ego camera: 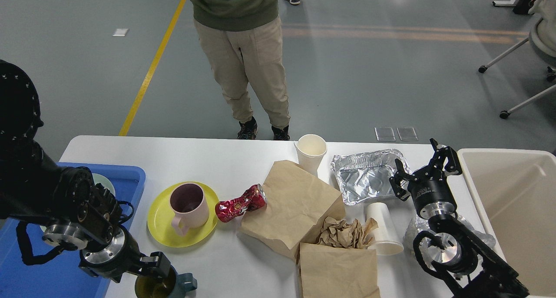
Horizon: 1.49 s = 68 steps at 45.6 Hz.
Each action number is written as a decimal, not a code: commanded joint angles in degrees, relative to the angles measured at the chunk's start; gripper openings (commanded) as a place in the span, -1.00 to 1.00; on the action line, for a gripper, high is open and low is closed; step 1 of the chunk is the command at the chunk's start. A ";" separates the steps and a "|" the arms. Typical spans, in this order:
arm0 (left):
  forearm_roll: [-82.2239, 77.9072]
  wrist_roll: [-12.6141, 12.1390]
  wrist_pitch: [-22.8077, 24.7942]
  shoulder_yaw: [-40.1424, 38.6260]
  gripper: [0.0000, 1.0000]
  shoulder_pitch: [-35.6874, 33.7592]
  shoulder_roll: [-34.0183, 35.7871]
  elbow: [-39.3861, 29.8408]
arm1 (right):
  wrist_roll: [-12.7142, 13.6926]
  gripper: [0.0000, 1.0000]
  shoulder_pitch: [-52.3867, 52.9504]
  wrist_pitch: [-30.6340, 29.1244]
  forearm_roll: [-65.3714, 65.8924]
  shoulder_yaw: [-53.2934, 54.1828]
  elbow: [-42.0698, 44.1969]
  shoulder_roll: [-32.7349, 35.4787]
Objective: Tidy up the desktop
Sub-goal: 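Grasp the dark teal mug with the left gripper and lift it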
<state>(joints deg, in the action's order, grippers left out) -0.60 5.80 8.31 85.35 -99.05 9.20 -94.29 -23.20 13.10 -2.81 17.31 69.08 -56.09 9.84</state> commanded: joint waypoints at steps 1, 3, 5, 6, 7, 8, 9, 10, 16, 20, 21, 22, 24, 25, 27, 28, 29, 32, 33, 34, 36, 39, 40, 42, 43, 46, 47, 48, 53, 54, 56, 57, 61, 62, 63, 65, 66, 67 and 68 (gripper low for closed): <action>0.24 0.00 -0.75 0.79 0.57 2.19 0.03 0.33 | 0.00 1.00 0.00 0.00 0.00 0.00 -0.07 0.00; 0.24 0.09 -1.10 0.44 0.53 3.33 0.03 1.12 | 0.00 1.00 0.00 0.00 0.00 0.00 -0.07 0.00; 0.24 0.00 -1.37 0.00 0.47 4.74 0.03 1.91 | 0.00 1.00 0.00 0.00 0.00 0.00 -0.07 0.00; 0.24 0.00 -1.45 -0.09 0.44 5.44 0.03 2.35 | 0.00 1.00 0.00 0.00 0.00 0.00 -0.07 0.00; 0.24 0.09 -1.63 -0.35 0.44 6.06 -0.06 2.79 | 0.00 1.00 0.00 0.00 0.00 0.00 -0.07 0.00; 0.33 0.00 -1.80 -0.79 0.44 6.67 -0.15 3.23 | 0.00 1.00 0.00 0.00 0.00 0.00 -0.07 0.00; 0.33 0.00 -1.89 -1.23 0.44 7.38 -0.15 3.67 | 0.00 1.00 0.00 0.00 0.00 0.00 -0.07 0.00; 0.33 0.00 -2.07 -1.58 0.44 7.99 -0.15 4.19 | 0.00 1.00 0.00 0.00 0.00 0.00 -0.07 0.00; 1.21 0.09 -3.83 -2.29 0.24 10.37 -0.15 6.04 | 0.00 1.00 0.00 0.00 0.00 0.00 -0.07 0.00; 2.26 0.09 -3.83 -2.29 -0.11 10.28 0.20 6.13 | 0.00 1.00 0.00 0.00 0.00 0.00 -0.07 0.00; 2.35 0.09 -3.74 -2.29 -0.24 10.28 0.03 6.13 | 0.00 1.00 0.00 0.00 0.00 0.00 -0.07 0.00; 2.35 0.09 -3.57 -2.29 -0.36 10.28 0.03 6.13 | 0.00 1.00 0.00 0.00 0.00 0.00 -0.07 0.00; 2.35 0.09 -3.56 -2.29 -0.49 10.19 -0.06 6.05 | 0.00 1.00 0.00 0.00 0.00 0.00 -0.07 0.00; 2.35 0.09 -3.56 -2.29 -0.55 10.19 -0.15 6.05 | 0.00 1.00 0.00 0.00 0.00 0.00 -0.07 0.00; 2.35 0.00 -3.48 -2.29 -0.72 10.19 -0.32 6.13 | 0.00 1.00 0.00 0.00 0.00 0.00 -0.07 0.00; 2.35 -0.17 -3.48 -2.29 -0.81 10.19 -0.41 6.13 | 0.00 1.00 0.00 0.00 0.00 0.00 -0.07 0.00; 2.35 -0.35 -3.48 -2.29 -0.86 10.28 -0.50 6.05 | 0.00 1.00 0.00 0.00 0.00 0.00 -0.07 0.00; 2.44 -1.14 -3.65 -2.38 -0.95 10.28 -0.50 6.05 | 0.00 1.00 0.00 0.00 0.00 0.00 -0.07 0.00; 2.53 -1.31 -3.83 -2.38 -1.00 10.28 -0.50 6.13 | 0.00 1.00 0.00 0.00 0.00 0.00 -0.07 0.00; 2.53 -1.40 -4.00 -2.38 -1.00 10.28 -0.50 6.13 | 0.00 1.00 0.00 0.00 0.00 0.00 -0.07 0.00; 2.70 -1.32 -4.18 -2.38 -1.00 10.37 -0.50 6.22 | 0.00 1.00 0.00 0.00 0.00 0.00 -0.07 0.00; 4.02 -1.23 -4.62 -2.38 -1.00 10.37 -0.50 6.48 | 0.00 1.00 0.00 0.00 0.00 0.00 -0.07 0.00; 4.20 -1.23 -4.79 -2.38 -1.00 10.37 -0.59 6.57 | 0.00 1.00 0.00 0.00 0.00 0.00 -0.07 0.00; 4.20 -1.23 -4.79 -2.38 -1.00 10.37 -0.59 6.57 | 0.00 1.00 0.00 0.00 0.00 0.00 -0.07 0.00; 4.11 -1.23 -4.79 -2.38 -1.00 10.37 -0.59 6.57 | 0.00 1.00 0.00 0.00 0.00 0.00 -0.07 0.00; 4.11 -1.14 -4.62 -2.38 -1.00 10.28 -0.59 6.57 | 0.00 1.00 0.00 0.00 0.00 0.00 -0.07 0.00; 4.11 -1.14 -4.53 -2.38 -1.00 10.11 -0.50 6.57 | 0.00 1.00 0.00 0.00 0.00 0.00 -0.07 0.00; 4.02 -1.23 -4.36 -2.29 -1.00 9.85 -0.33 6.49 | 0.00 1.00 0.00 0.00 0.00 0.00 -0.07 0.00; 3.94 -1.32 -1.64 -1.50 -1.00 5.99 0.90 5.34 | 0.00 1.00 0.00 0.00 0.00 0.00 -0.07 0.00; 3.94 -1.40 -0.41 -1.32 -1.00 4.58 1.08 4.99 | 0.00 1.00 0.00 0.00 0.00 0.00 -0.07 0.00; 3.94 -1.32 2.57 -0.89 -1.00 1.51 1.34 3.94 | 0.00 1.00 0.00 0.00 0.00 0.00 -0.07 0.00; 3.94 -1.32 3.98 -0.45 -1.00 -0.07 1.52 3.24 | 0.00 1.00 0.00 0.00 0.00 0.00 -0.07 0.00; 3.85 -1.14 12.42 0.61 -1.00 -12.02 2.05 -1.07 | 0.00 1.00 0.00 0.00 0.00 0.00 0.02 0.00; 3.76 -1.23 13.56 0.70 -1.00 -13.78 2.05 -1.68 | 0.00 1.00 0.00 0.00 0.00 0.00 0.02 0.00; 3.76 -1.23 14.79 0.70 -1.00 -15.63 1.96 -2.21 | 0.00 1.00 0.00 0.00 0.00 0.00 0.02 0.00; 3.67 -1.23 17.69 0.70 -1.00 -19.06 1.87 -3.18 | 0.00 1.00 0.00 0.00 0.00 0.00 0.02 0.00; 3.58 -1.23 19.18 0.70 -1.00 -20.81 1.87 -3.71 | 0.00 1.00 0.00 0.00 0.00 0.00 0.02 0.00; 3.50 -1.23 20.68 0.70 -1.00 -22.57 1.87 -4.23 | 0.00 1.00 0.00 0.00 0.00 0.00 0.02 0.00; 3.50 -1.05 22.09 0.70 -1.00 -24.42 1.70 -4.67 | 0.00 1.00 0.00 0.00 0.00 0.00 0.02 0.00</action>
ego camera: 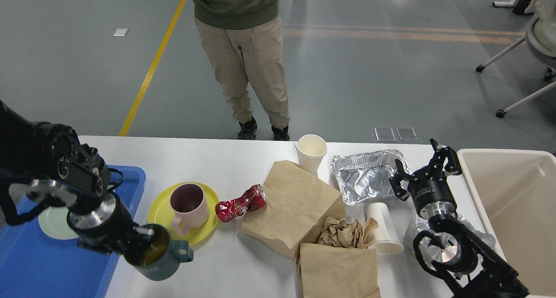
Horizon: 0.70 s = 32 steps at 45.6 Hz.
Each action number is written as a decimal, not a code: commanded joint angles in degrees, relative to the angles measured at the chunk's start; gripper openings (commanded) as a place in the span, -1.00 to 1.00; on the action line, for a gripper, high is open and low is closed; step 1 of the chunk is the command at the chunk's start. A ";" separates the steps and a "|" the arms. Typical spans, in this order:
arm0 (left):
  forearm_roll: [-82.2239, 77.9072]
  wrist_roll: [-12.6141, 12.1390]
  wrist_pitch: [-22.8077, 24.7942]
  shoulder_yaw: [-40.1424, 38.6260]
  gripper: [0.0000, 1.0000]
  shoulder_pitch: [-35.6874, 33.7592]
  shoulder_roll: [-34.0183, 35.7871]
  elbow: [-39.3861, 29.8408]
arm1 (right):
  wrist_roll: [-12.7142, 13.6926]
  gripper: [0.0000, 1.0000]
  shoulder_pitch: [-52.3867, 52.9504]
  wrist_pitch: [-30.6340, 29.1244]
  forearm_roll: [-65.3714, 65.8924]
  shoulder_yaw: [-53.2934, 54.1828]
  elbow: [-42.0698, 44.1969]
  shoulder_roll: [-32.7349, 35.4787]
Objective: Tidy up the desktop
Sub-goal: 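Grasp the dark teal mug with the left gripper and lift it, then lower the teal mug into the blue tray corner and release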
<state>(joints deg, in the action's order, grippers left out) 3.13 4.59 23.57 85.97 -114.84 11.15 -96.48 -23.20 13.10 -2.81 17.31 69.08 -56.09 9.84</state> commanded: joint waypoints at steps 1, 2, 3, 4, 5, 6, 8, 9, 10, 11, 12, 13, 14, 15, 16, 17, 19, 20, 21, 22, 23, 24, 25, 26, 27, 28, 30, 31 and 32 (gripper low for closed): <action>-0.23 0.16 8.15 0.07 -1.00 -10.29 -0.43 -2.92 | 0.00 1.00 0.00 0.00 0.00 0.00 0.01 0.00; -0.32 0.16 9.47 0.07 -1.00 -12.14 -0.60 -3.45 | 0.00 1.00 0.00 0.00 0.00 0.00 0.01 0.00; -0.32 0.24 10.79 0.07 -1.00 -14.25 -0.61 -3.98 | 0.00 1.00 0.00 0.00 0.00 0.00 0.01 0.00; -0.32 0.33 12.10 0.07 -1.00 -16.27 -0.61 -4.33 | 0.00 1.00 0.00 0.00 0.00 0.00 0.01 0.00; -0.32 0.42 13.42 0.07 -1.00 -18.03 -0.61 -4.42 | 0.00 1.00 0.00 0.00 0.00 0.00 0.01 0.00; -0.32 0.51 14.91 0.16 -1.00 -19.44 -0.69 -4.42 | 0.00 1.00 0.00 0.00 0.00 0.00 0.01 0.00; -0.32 0.68 17.47 0.16 -1.00 -21.90 -0.78 -4.42 | 0.00 1.00 0.00 0.00 0.00 0.00 0.01 0.00; -0.32 0.68 18.35 0.16 -1.00 -22.87 -0.78 -4.42 | 0.00 1.00 0.00 0.00 0.00 0.00 0.01 0.00; -0.32 0.68 18.97 0.16 -1.00 -23.49 -0.78 -4.42 | 0.00 1.00 0.00 0.00 0.00 0.00 0.01 0.00; -0.32 0.68 19.41 0.16 -1.00 -23.84 -0.87 -4.33 | 0.00 1.00 0.00 0.00 0.00 0.00 0.01 0.00; -0.32 0.68 19.50 0.16 -1.00 -24.02 -0.87 -4.42 | 0.00 1.00 0.00 0.00 0.00 0.00 0.01 0.00; -0.32 0.68 19.50 0.16 -1.00 -24.02 -0.96 -4.33 | 0.00 1.00 0.00 0.00 0.00 0.00 0.01 0.00; -0.32 0.68 19.33 0.16 -1.00 -24.02 -0.96 -4.42 | 0.00 1.00 0.00 0.00 0.00 0.00 0.01 0.00; -0.32 0.68 19.24 0.16 -1.00 -23.94 -0.96 -4.33 | 0.00 1.00 0.00 0.00 0.00 0.00 0.01 0.00; -0.32 0.68 19.15 0.16 -1.00 -23.85 -0.96 -4.33 | 0.00 1.00 0.00 0.00 0.00 0.00 0.01 0.00; -0.32 0.68 19.15 0.16 -1.00 -23.85 -0.87 -4.33 | 0.00 1.00 0.00 0.00 0.00 0.00 0.01 0.00; -0.32 0.77 19.06 0.60 -1.00 -23.76 -0.26 -4.25 | 0.00 1.00 0.00 0.00 0.00 0.00 0.01 0.00; -0.32 0.77 18.97 1.21 -1.00 -23.67 0.01 -4.16 | 0.00 1.00 0.00 0.00 0.00 0.00 0.01 0.00; -0.32 0.86 18.80 2.00 -1.00 -23.67 0.36 -3.98 | 0.00 1.00 0.00 0.00 0.00 0.00 -0.07 0.00; -0.32 0.86 18.71 2.61 -1.00 -23.58 0.88 -3.72 | 0.00 1.00 0.00 0.00 0.00 0.00 -0.07 0.00; -0.32 0.95 18.53 3.32 -1.00 -23.58 1.41 -3.28 | 0.00 1.00 0.00 0.00 0.00 0.00 0.01 0.00; -0.41 0.86 18.45 3.93 -1.00 -23.32 2.02 -2.67 | 0.00 1.00 0.00 0.00 0.00 0.00 -0.07 0.00; -0.49 0.86 18.27 4.37 -1.00 -23.15 2.73 -2.05 | 0.00 1.00 0.00 0.00 0.00 0.00 -0.07 0.00; -0.67 0.77 18.27 4.90 -1.00 -22.88 3.60 -1.35 | 0.00 1.00 0.00 0.00 0.00 0.00 -0.07 0.00; -0.93 0.86 18.27 5.43 -1.00 -22.27 4.66 -0.56 | 0.00 1.00 0.00 0.00 0.00 0.00 -0.07 0.00; -1.28 0.86 18.18 6.04 -1.00 -21.31 5.80 0.32 | 0.00 1.00 0.00 0.00 0.00 0.00 -0.07 0.00; -2.34 0.95 17.92 6.40 -1.00 -18.94 7.91 2.60 | 0.00 1.00 0.00 0.00 0.00 0.00 -0.07 0.00; -3.04 0.95 17.83 6.40 -1.00 -17.62 9.22 3.83 | 0.00 1.00 0.00 0.00 0.00 0.00 -0.07 0.00; -4.00 0.95 17.74 6.31 -1.00 -16.48 10.54 4.89 | 0.00 1.00 0.00 0.00 0.00 0.00 -0.07 0.00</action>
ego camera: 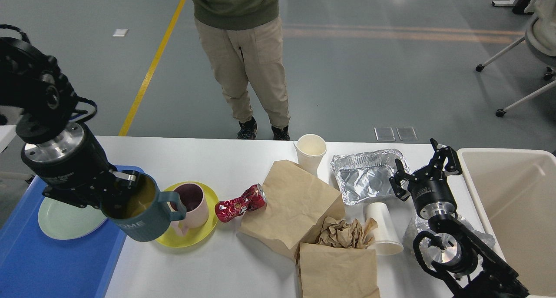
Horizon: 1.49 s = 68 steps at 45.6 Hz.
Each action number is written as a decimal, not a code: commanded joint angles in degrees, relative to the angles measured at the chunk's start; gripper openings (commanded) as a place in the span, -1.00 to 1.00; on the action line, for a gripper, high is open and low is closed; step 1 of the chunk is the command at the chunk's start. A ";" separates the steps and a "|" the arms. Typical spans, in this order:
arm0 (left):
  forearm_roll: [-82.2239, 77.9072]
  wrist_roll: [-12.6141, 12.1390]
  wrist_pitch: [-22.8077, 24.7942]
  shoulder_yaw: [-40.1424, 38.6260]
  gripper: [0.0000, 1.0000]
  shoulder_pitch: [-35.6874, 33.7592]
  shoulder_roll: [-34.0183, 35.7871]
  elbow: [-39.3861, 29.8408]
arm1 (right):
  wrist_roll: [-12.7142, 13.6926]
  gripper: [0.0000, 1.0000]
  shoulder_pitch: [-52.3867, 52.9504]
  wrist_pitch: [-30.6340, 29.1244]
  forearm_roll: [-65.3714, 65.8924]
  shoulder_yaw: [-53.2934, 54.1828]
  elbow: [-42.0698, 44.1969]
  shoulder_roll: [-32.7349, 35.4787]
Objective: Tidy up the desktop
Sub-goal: 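Lower the teal mug into the blue tray corner and release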
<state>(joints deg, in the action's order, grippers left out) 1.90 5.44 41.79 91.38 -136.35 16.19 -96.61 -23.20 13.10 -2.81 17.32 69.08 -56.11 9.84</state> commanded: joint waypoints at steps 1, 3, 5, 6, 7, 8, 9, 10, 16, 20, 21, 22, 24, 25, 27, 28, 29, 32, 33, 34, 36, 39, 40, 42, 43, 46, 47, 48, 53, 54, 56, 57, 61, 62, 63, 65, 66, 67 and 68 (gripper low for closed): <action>-3.91 0.01 -0.57 0.82 -1.00 6.26 6.82 6.07 | 0.00 1.00 0.00 0.00 0.00 0.00 -0.05 0.00; -6.63 0.01 -0.75 0.55 -1.00 8.72 9.46 8.09 | 0.00 1.00 0.00 0.00 0.00 0.00 -0.05 0.00; -9.27 0.01 -0.66 0.03 -1.00 11.70 12.18 10.46 | 0.00 1.00 -0.09 0.00 0.00 0.00 -0.05 0.00; -10.41 0.01 -0.66 -0.50 -1.00 13.20 13.41 11.69 | 0.00 1.00 0.00 0.00 0.00 0.00 -0.05 0.00; -11.38 0.09 -0.57 -1.02 -1.00 14.69 14.64 12.92 | 0.00 1.00 0.00 0.00 0.00 0.00 -0.05 0.00; -12.26 0.09 -0.57 -1.46 -1.00 16.10 15.87 13.98 | 0.00 1.00 0.00 0.00 0.00 0.00 -0.05 0.00; -12.97 0.18 -0.66 -1.82 -1.00 17.51 17.02 15.04 | 0.00 1.00 0.00 0.00 0.00 0.00 -0.05 0.00; -13.67 0.18 -0.66 -2.17 -1.00 18.82 18.33 16.09 | 0.00 1.00 0.00 0.00 0.00 0.00 -0.05 0.00; -17.63 0.71 -0.48 -2.79 -1.00 25.51 25.45 24.35 | 0.00 1.00 0.00 0.00 0.00 0.00 -0.05 0.00; -19.47 0.62 0.04 -5.15 -1.00 30.69 29.32 31.38 | 0.00 1.00 0.00 0.00 0.00 0.00 -0.05 0.00; -19.91 0.62 0.22 -6.38 -1.00 32.44 30.12 32.79 | 0.00 1.00 0.00 0.00 0.00 0.00 -0.05 0.00; -20.35 0.62 0.31 -7.87 -1.00 34.29 30.82 34.10 | 0.00 1.00 0.00 0.00 0.00 0.00 -0.05 0.00; -21.49 0.62 0.31 -11.30 -1.00 37.63 32.14 36.13 | 0.00 1.00 0.00 0.00 0.00 0.00 -0.05 0.00; -22.11 0.45 0.31 -13.14 -1.00 39.47 32.58 37.10 | 0.00 1.00 0.00 0.00 0.00 0.00 -0.05 0.00; -23.43 0.36 0.22 -16.48 -1.00 43.25 33.37 39.12 | 0.00 1.00 0.00 0.00 0.00 0.00 -0.05 0.00; -24.22 0.36 0.31 -17.98 -1.00 45.10 33.64 40.26 | 0.00 1.00 0.00 0.00 0.00 0.00 -0.05 0.00; -24.92 0.36 0.31 -19.47 -1.00 46.94 33.73 41.58 | 0.00 1.00 0.00 0.00 0.00 0.00 -0.05 0.00; -26.33 0.36 0.57 -23.25 -1.00 52.13 33.81 45.53 | 0.00 1.00 0.00 0.00 0.00 0.00 -0.05 0.00; -26.59 0.36 0.92 -24.57 -1.00 53.71 33.81 46.85 | 0.00 1.00 0.00 0.00 0.00 0.00 -0.05 0.00; -26.68 0.36 1.36 -25.98 -1.00 55.12 33.90 47.99 | 0.00 1.00 0.00 0.00 0.00 0.00 -0.05 0.00; -27.03 0.36 2.59 -28.88 -1.00 57.76 34.51 50.19 | 0.00 1.00 0.00 0.00 0.00 0.00 -0.05 0.00; -28.61 0.44 4.26 -32.75 -1.00 61.54 35.92 53.09 | 0.00 1.00 0.00 0.00 0.00 0.00 -0.05 0.00; -29.40 0.62 4.61 -34.06 -1.00 62.77 36.36 54.06 | 0.00 1.00 0.00 0.00 0.00 0.00 -0.05 0.00; -30.63 0.62 4.70 -36.35 -1.00 64.53 36.89 55.64 | 0.00 1.00 0.00 0.00 0.00 0.00 -0.05 0.00; -30.99 0.62 4.62 -37.23 -1.00 65.32 37.15 56.35 | 0.00 1.00 0.00 0.00 0.00 0.00 -0.05 0.00; -31.69 0.71 4.09 -38.29 -1.00 67.17 37.51 57.93 | 0.00 1.00 0.00 0.00 0.00 0.00 -0.05 0.00; -31.69 0.88 3.91 -38.21 -1.00 67.79 37.51 58.46 | 0.00 1.00 0.00 0.00 0.00 0.00 0.03 0.00; -31.69 0.97 3.56 -38.21 -1.00 68.32 37.51 58.99 | 0.00 1.00 0.00 0.00 0.00 0.00 0.03 0.00; -31.96 1.76 1.37 -38.82 -1.00 70.86 37.33 60.66 | 0.00 1.00 0.00 0.00 0.00 0.00 0.03 0.00; -32.04 1.85 0.84 -39.08 -1.00 71.30 37.16 60.75 | 0.00 1.00 0.00 0.00 0.00 0.00 0.03 0.00; -32.05 1.76 -0.21 -39.26 -1.00 72.45 36.63 60.84 | 0.00 1.00 0.00 0.00 0.00 0.00 0.03 0.00; -31.96 1.76 -0.65 -39.44 -1.00 72.97 36.54 60.84 | 0.00 1.00 0.00 0.00 0.00 0.00 -0.05 0.00; -31.43 1.76 -1.45 -39.96 -0.99 74.03 36.36 60.84 | 0.00 1.00 0.00 0.00 0.00 0.00 -0.05 0.00; -31.43 1.76 -1.45 -40.14 -0.99 74.12 36.36 60.75 | 0.00 1.00 0.00 0.00 0.00 0.00 -0.05 0.00; -31.43 1.76 -1.45 -40.23 -0.99 74.12 36.36 60.75 | 0.00 1.00 0.00 0.00 0.00 0.00 0.03 0.00; -31.43 1.76 -1.45 -40.40 -0.99 74.30 36.10 60.75 | 0.00 1.00 0.00 0.00 0.00 0.00 -0.05 0.00; -31.43 1.76 -1.45 -40.40 -0.98 74.38 36.01 60.75 | 0.00 1.00 0.00 0.00 0.00 0.00 -0.05 0.00; -31.26 1.68 -1.45 -40.40 -0.97 74.56 36.01 60.75 | 0.00 1.00 0.00 0.00 0.00 0.00 0.03 0.00; -31.17 1.59 -1.62 -40.40 -0.97 74.65 36.01 60.75 | 0.00 1.00 0.00 0.00 0.00 0.00 -0.05 0.00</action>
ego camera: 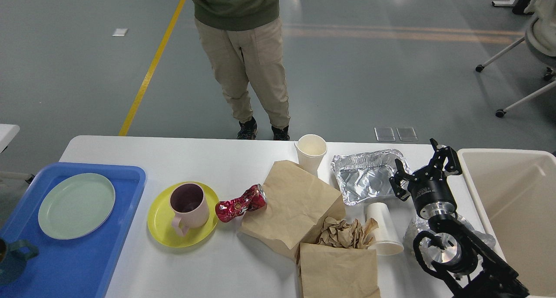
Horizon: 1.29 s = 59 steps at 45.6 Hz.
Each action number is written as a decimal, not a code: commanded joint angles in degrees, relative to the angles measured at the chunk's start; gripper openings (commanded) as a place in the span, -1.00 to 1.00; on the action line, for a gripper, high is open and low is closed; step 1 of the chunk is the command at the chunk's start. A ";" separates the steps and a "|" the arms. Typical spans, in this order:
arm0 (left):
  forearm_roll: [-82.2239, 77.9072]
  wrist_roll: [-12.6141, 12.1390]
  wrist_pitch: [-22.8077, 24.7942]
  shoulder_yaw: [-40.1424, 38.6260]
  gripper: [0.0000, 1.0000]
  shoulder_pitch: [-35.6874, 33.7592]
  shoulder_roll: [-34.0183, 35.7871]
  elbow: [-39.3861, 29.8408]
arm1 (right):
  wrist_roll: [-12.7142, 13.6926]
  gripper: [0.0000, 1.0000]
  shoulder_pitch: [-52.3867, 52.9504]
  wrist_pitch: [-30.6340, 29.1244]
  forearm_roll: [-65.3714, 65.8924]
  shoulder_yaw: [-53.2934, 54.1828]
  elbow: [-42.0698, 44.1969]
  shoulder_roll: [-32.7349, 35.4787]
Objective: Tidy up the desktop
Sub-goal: 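Lower the teal mug into the blue tray corner and release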
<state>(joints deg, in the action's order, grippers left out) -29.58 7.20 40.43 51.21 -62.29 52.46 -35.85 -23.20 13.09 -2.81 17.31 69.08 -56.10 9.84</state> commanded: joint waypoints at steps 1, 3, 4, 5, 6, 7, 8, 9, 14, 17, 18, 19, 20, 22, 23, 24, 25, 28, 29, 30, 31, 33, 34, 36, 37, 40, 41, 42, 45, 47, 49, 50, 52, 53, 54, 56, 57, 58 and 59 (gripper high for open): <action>0.40 -0.17 -0.27 -0.32 -0.97 0.67 -0.25 -0.01 | 0.00 1.00 0.01 0.00 0.00 0.00 -0.07 0.00; 0.58 -0.08 -0.27 -0.32 -0.96 0.85 -0.08 -0.01 | 0.00 1.00 0.01 0.00 0.00 0.00 0.02 0.00; 0.67 -0.08 -0.27 -0.23 -0.95 0.85 -0.16 -0.01 | 0.00 1.00 0.01 0.00 0.00 0.00 -0.06 0.00; 0.76 -0.08 -0.36 -0.23 -0.93 0.94 -0.16 -0.01 | 0.00 1.00 0.01 0.00 0.00 0.00 -0.07 0.00; 0.76 -0.08 -0.44 -0.23 -0.90 1.03 -0.25 -0.01 | 0.00 1.00 0.01 0.00 0.00 0.00 0.02 0.00; 0.84 -0.08 -0.71 -0.15 -0.88 1.11 -0.25 -0.01 | 0.00 1.00 0.01 0.00 0.00 0.00 -0.06 0.00; 0.93 0.00 -0.88 -0.23 -0.87 1.29 -0.25 -0.01 | 0.00 1.00 0.01 0.00 0.00 0.00 -0.07 0.00; 1.19 0.00 -1.32 -0.23 -0.83 1.64 -0.34 -0.01 | 0.00 1.00 0.01 0.00 0.00 0.00 -0.07 0.00; 5.14 0.00 -4.57 -0.41 -0.65 3.48 -0.60 -0.10 | 0.00 1.00 0.01 0.00 0.00 0.00 -0.07 0.00; 7.17 0.00 -7.20 -0.50 -0.20 3.75 -0.69 -0.19 | 0.00 1.00 0.01 0.00 0.00 0.00 -0.07 0.00; 7.69 -0.08 -7.99 -0.41 0.01 3.75 -0.69 -0.27 | 0.00 1.00 0.01 0.00 0.00 0.00 -0.07 0.00; 8.05 -0.08 -8.70 -0.41 0.24 3.75 -0.69 -0.27 | 0.00 1.00 0.01 0.00 0.00 0.00 -0.07 0.00; 8.49 0.09 -9.49 -0.41 0.45 3.75 -0.69 -0.27 | 0.00 1.00 0.01 0.00 0.00 0.00 0.02 0.00; 9.45 0.18 -10.72 -0.41 0.71 3.75 -0.60 -0.71 | 0.00 1.00 0.01 0.00 0.00 0.00 -0.07 0.00; 9.89 0.18 -10.73 -0.41 0.76 3.75 -0.60 -0.80 | 0.00 1.00 0.01 0.00 0.00 0.00 -0.07 0.00; 10.33 0.18 -10.73 -0.41 0.80 3.84 -0.60 -0.98 | 0.00 1.00 0.01 0.00 0.00 0.00 -0.07 0.00; 10.60 0.27 -10.73 -0.41 0.84 3.84 -0.60 -1.06 | 0.00 1.00 0.01 0.00 0.00 0.00 0.02 0.00; 11.21 0.18 -10.64 -0.06 0.87 3.84 -0.60 -1.68 | 0.00 1.00 0.01 0.00 0.00 0.00 0.02 0.00; 11.22 0.27 -10.64 -0.06 0.87 3.84 -0.60 -1.85 | 0.00 1.00 0.01 0.00 0.00 0.00 -0.06 0.00; 11.30 0.18 -10.64 -0.06 0.87 3.75 -0.51 -1.94 | 0.00 1.00 0.01 0.00 0.00 0.00 -0.07 0.00; 11.30 0.27 -10.64 -0.06 0.87 3.75 -0.51 -1.94 | 0.00 1.00 0.01 0.00 0.00 0.00 -0.07 0.00; 11.30 0.27 -10.64 0.20 0.87 3.66 -0.43 -2.38 | 0.00 1.00 0.01 0.00 0.00 0.00 -0.07 0.00; 11.30 0.18 -10.64 0.38 0.87 3.66 -0.34 -2.73 | 0.00 1.00 0.01 0.00 0.00 0.00 0.02 0.00; 11.30 0.18 -10.55 0.64 0.87 3.58 -0.08 -3.70 | 0.00 1.00 0.01 0.00 0.00 0.00 -0.07 0.00; 11.30 0.18 -10.55 0.65 0.87 3.49 0.01 -4.14 | 0.00 1.00 0.01 0.00 0.00 0.00 0.02 0.00; 11.30 0.18 -10.55 0.73 0.87 3.31 0.19 -5.02 | 0.00 1.00 0.01 0.00 0.00 0.00 -0.07 0.00; 11.30 0.18 -10.55 0.82 0.87 3.22 0.28 -5.19 | 0.00 1.00 0.01 0.00 0.00 0.00 -0.07 0.00; 11.30 0.09 -10.55 0.91 0.87 3.14 0.36 -5.46 | 0.00 1.00 0.01 0.00 0.00 0.00 -0.07 0.00; 11.30 0.09 -10.55 1.70 0.87 2.44 0.98 -6.51 | 0.00 1.00 0.01 0.00 0.00 0.00 -0.07 0.00; 11.39 0.09 -10.55 2.92 0.87 1.03 1.77 -7.39 | 0.00 1.00 0.01 0.00 0.00 0.00 -0.07 0.00; 11.39 0.18 -10.55 5.03 0.87 -1.07 2.30 -8.62 | 0.00 1.00 0.01 0.00 0.00 0.00 -0.07 0.00; 11.39 0.18 -10.55 6.26 0.87 -2.30 2.39 -9.15 | 0.00 1.00 0.01 0.00 0.00 0.00 -0.07 0.00; 11.39 0.18 -10.55 8.89 0.87 -4.94 2.47 -10.29 | 0.00 1.00 0.01 0.00 0.00 0.00 -0.07 0.00; 11.39 0.18 -10.55 10.39 0.87 -6.43 2.56 -10.90 | 0.00 1.00 0.01 0.00 0.00 0.00 -0.07 0.00; 11.39 0.18 -10.46 11.79 0.87 -7.92 2.56 -11.43 | 0.00 1.00 0.01 0.00 0.00 0.00 -0.07 0.00; 11.48 0.09 -10.46 15.22 0.87 -11.00 2.56 -12.83 | 0.00 1.00 0.01 0.00 0.00 0.00 -0.07 0.00; 11.48 0.01 -10.46 17.06 0.87 -12.84 2.56 -13.63 | 0.00 1.00 0.01 0.00 0.00 0.00 -0.07 0.00; 11.57 0.00 -10.46 18.73 0.87 -14.69 2.56 -14.50 | 0.00 1.00 0.01 0.00 0.00 0.00 -0.07 0.00; 11.83 0.00 -10.46 20.40 0.87 -16.71 2.56 -15.47 | 0.00 1.00 0.01 0.00 0.00 0.00 -0.07 0.00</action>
<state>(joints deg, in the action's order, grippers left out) -18.13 7.31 29.93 63.82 -70.80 54.98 -47.57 -23.20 13.10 -2.81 17.31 69.08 -56.16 9.84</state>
